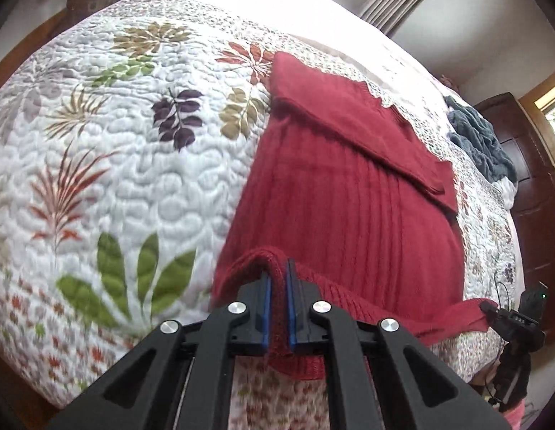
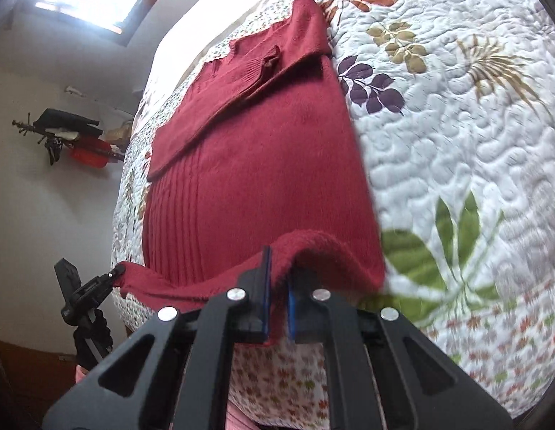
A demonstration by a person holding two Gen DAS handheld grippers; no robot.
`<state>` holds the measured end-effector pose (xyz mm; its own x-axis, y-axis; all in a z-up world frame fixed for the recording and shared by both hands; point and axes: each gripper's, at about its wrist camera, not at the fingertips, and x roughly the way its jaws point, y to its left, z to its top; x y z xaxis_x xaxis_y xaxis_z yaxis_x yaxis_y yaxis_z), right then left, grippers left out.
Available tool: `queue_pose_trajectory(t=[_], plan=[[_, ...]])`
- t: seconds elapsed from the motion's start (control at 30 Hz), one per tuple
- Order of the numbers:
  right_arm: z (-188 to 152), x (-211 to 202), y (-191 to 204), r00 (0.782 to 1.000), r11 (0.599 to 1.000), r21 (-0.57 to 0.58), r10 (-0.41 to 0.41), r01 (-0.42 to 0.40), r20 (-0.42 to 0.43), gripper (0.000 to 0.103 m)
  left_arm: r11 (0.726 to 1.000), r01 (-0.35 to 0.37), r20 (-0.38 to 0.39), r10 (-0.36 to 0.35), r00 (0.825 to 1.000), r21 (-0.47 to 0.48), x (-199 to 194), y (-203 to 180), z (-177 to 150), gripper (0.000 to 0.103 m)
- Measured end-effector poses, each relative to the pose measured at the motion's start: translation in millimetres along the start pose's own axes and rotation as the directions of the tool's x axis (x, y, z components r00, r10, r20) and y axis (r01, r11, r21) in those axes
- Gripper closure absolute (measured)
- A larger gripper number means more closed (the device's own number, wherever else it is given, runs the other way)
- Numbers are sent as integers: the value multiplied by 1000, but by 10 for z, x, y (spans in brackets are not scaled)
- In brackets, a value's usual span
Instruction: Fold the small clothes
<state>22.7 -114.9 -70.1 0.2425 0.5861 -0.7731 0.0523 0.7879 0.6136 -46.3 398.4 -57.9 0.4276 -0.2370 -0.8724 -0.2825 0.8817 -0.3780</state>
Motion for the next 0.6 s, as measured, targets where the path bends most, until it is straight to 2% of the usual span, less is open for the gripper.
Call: queue_pose_trajectory(t=[0.17,0.2,0.27,0.37,0.47,0.5,0.53,0.6], plan=[[248,202,-83,999,999,32,-25,26,-38,97,999,2,-19,-3,1000,-51,249,94,261,95],[293,246,-99,998,999,38,-32,34,-45,97,998,2,-33,-5,999,-63,314,114,306,91],[391,360,-165,997,997,59,-39,43,-68,94,995,15,-59,-21,998,-101,414,181,380,91],[463,422,-287,996,994,100,-25,33,-83,91,988,46,-78,-58,995,-146,448,261,434,90],[479,374,-358,997,994,102,-16,24,-77,85,986,75,-79,-88,993,-147,393,299,446,88],[483,336,-377,997,995,97,-21,28,-68,82,986,78,-78,-90,993,-150,368,316,451,85],[484,314,-390,998,995,98,-19,25,-65,81,985,71,-61,-82,995,-159,314,352,456,76],[482,227,-444,999,994,109,-9,15,-53,81,986,44,-22,-48,999,-164,209,424,492,71]])
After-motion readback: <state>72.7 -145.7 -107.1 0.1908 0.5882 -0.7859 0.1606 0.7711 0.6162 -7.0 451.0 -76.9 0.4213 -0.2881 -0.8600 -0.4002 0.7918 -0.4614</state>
